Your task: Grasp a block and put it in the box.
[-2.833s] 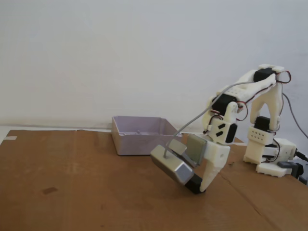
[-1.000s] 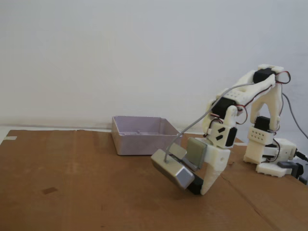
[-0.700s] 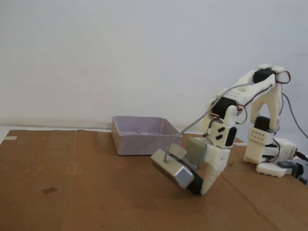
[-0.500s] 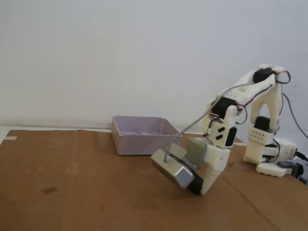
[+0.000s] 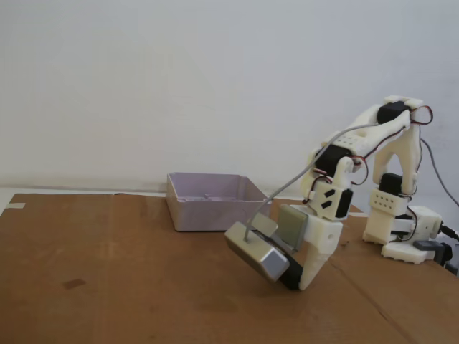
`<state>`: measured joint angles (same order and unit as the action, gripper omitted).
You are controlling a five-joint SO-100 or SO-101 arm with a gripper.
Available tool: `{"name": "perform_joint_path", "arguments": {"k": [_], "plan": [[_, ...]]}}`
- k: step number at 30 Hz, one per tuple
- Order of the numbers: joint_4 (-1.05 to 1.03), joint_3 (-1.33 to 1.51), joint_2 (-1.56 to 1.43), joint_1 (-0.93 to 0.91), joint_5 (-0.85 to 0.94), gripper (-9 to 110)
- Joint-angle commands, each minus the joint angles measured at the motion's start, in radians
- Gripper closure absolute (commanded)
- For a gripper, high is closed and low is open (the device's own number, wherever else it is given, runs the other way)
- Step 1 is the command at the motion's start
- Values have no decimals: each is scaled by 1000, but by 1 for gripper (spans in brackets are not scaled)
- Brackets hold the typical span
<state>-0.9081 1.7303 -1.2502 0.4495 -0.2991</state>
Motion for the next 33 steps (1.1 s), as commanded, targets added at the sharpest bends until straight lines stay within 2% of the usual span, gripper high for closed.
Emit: {"name": "perform_joint_path", "arguments": {"k": [1, 33], "plan": [[11, -9, -41, -6, 3, 89], [23, -23, -49, -5, 8, 89]]}}
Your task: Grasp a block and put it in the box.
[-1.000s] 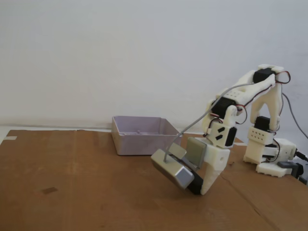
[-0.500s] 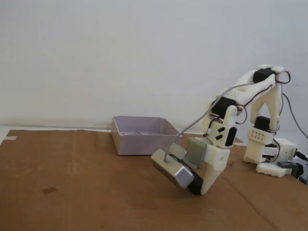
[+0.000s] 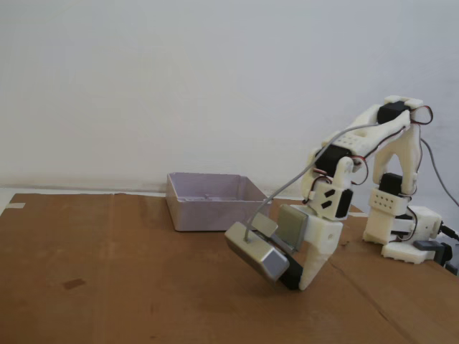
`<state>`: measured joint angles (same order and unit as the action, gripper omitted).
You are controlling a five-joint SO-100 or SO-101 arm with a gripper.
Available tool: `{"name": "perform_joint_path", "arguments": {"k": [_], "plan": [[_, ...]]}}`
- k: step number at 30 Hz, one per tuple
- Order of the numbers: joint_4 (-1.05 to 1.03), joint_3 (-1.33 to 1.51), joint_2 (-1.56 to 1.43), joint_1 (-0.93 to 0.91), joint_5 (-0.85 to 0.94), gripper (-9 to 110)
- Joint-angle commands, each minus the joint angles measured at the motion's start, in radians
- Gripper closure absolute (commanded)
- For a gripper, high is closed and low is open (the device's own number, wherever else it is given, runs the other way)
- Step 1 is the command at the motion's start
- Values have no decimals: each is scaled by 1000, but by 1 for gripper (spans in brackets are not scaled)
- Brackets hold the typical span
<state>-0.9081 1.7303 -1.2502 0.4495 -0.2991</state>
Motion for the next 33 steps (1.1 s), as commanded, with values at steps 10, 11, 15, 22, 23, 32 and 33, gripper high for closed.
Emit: {"name": "perform_joint_path", "arguments": {"k": [10, 11, 15, 22, 23, 32, 33], "plan": [[23, -74, -48, 2, 9, 89], [23, -72, -48, 0, 9, 88], [23, -63, -40, 2, 5, 88], [23, -61, -34, 0, 6, 90], [23, -61, -34, 0, 6, 92], [21, -61, -44, -5, 8, 101], [21, -64, -48, -5, 8, 101]]}}
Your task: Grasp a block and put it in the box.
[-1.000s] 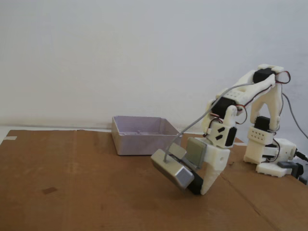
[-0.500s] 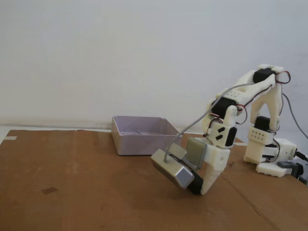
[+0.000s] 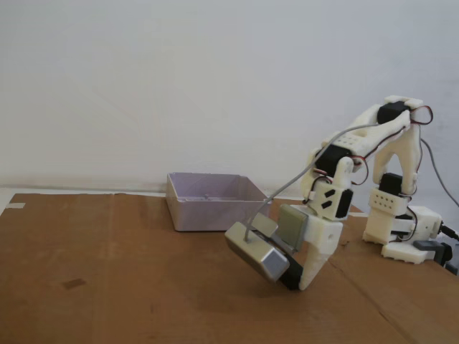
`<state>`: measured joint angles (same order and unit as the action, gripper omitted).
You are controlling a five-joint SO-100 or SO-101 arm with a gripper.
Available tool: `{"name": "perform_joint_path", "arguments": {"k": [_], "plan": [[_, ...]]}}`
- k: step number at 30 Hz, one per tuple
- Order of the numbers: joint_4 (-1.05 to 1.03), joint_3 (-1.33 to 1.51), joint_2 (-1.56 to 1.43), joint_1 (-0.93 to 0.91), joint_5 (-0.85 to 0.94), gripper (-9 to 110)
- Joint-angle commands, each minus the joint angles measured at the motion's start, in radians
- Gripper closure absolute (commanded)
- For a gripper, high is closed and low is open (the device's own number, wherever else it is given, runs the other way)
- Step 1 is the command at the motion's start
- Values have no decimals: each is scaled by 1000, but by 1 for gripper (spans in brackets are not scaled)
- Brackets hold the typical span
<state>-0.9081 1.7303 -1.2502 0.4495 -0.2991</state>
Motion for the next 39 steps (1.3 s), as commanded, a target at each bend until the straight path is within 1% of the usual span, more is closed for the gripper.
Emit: {"name": "perform_joint_path", "arguments": {"k": [1, 29, 39], "plan": [[21, -66, -49, -6, 8, 101], [14, -66, -230, -11, 8, 101], [12, -63, -325, -57, 9, 101]]}}
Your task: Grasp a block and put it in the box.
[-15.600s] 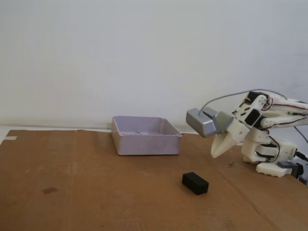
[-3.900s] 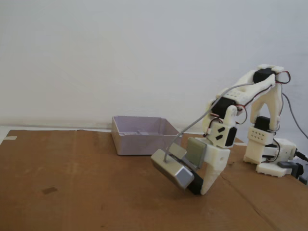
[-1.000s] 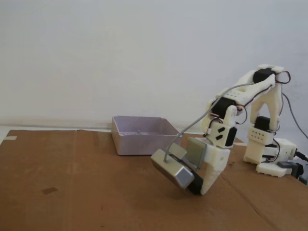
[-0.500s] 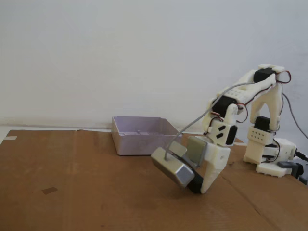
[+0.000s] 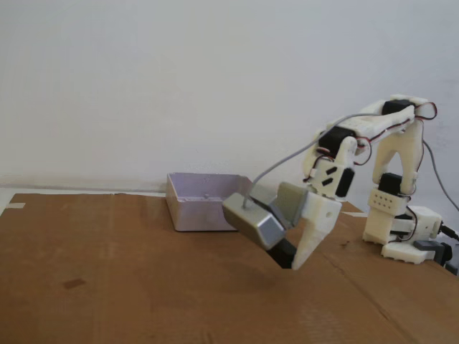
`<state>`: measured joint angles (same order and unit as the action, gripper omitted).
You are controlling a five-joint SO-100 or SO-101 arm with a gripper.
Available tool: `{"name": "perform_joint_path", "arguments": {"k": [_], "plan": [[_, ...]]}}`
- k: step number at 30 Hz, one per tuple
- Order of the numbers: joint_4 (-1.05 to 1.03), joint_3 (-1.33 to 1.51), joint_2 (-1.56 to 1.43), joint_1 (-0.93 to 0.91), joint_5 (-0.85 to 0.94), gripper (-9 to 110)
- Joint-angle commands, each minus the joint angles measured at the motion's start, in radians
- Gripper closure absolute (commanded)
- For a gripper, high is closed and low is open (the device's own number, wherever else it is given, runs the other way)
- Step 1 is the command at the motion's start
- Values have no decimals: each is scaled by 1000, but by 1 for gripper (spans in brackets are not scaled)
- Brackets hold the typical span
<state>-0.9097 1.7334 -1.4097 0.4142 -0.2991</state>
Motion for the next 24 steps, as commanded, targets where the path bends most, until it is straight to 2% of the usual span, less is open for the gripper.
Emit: {"name": "perform_joint_path", "arguments": {"k": [1, 14, 24], "plan": [[14, -66, -176, -23, 9, 101], [11, -64, -319, -95, 9, 101], [17, -64, -414, -235, 11, 101]]}}
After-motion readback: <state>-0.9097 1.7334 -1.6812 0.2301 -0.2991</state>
